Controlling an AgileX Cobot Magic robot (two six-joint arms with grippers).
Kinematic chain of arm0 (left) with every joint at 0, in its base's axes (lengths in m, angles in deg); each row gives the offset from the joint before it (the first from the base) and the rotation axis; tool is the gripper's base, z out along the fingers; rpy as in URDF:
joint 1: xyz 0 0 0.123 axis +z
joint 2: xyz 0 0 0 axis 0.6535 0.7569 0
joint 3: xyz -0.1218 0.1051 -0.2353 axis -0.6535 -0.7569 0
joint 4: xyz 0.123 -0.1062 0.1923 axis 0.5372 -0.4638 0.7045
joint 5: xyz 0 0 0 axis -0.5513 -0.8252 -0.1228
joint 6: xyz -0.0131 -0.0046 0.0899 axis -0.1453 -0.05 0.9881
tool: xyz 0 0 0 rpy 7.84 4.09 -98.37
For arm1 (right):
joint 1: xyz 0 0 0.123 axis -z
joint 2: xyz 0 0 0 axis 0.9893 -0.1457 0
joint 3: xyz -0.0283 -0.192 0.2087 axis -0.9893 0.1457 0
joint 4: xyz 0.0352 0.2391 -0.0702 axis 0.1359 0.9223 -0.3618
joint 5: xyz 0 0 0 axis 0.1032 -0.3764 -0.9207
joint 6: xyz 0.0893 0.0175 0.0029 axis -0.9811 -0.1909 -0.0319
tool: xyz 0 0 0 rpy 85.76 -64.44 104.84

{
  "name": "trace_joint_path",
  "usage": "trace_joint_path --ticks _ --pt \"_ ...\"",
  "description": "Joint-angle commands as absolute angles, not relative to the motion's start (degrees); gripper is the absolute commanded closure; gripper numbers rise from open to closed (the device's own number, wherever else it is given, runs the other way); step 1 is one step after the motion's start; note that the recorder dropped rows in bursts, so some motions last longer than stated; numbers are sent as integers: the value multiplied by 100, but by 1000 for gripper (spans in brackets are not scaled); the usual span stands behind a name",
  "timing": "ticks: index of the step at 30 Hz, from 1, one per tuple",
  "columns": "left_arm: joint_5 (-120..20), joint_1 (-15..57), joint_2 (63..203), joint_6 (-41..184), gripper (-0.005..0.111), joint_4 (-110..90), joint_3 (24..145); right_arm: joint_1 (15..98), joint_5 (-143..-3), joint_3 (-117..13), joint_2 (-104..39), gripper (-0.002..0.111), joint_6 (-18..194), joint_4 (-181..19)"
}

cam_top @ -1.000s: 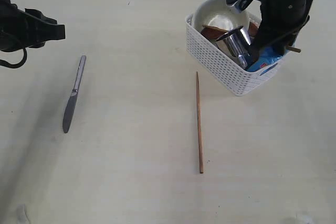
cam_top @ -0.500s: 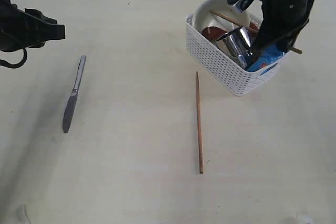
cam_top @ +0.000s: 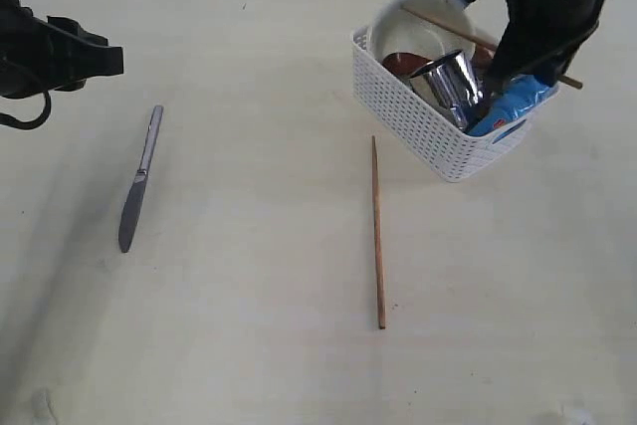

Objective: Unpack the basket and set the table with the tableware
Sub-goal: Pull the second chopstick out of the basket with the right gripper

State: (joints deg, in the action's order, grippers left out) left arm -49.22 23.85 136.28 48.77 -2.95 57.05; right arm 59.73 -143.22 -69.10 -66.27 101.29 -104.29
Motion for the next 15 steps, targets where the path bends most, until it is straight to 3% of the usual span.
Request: trace_joint_path --ticks 1,15 --pt "-4889 2411 13581 4831 66 -291 5672 6015 -14264 -6949 -6169 109 10068 -10472" --pt "-4889 2411 13581 4831 66 -291 5672 5979 -14264 -6928 -4881 109 8944 -8250"
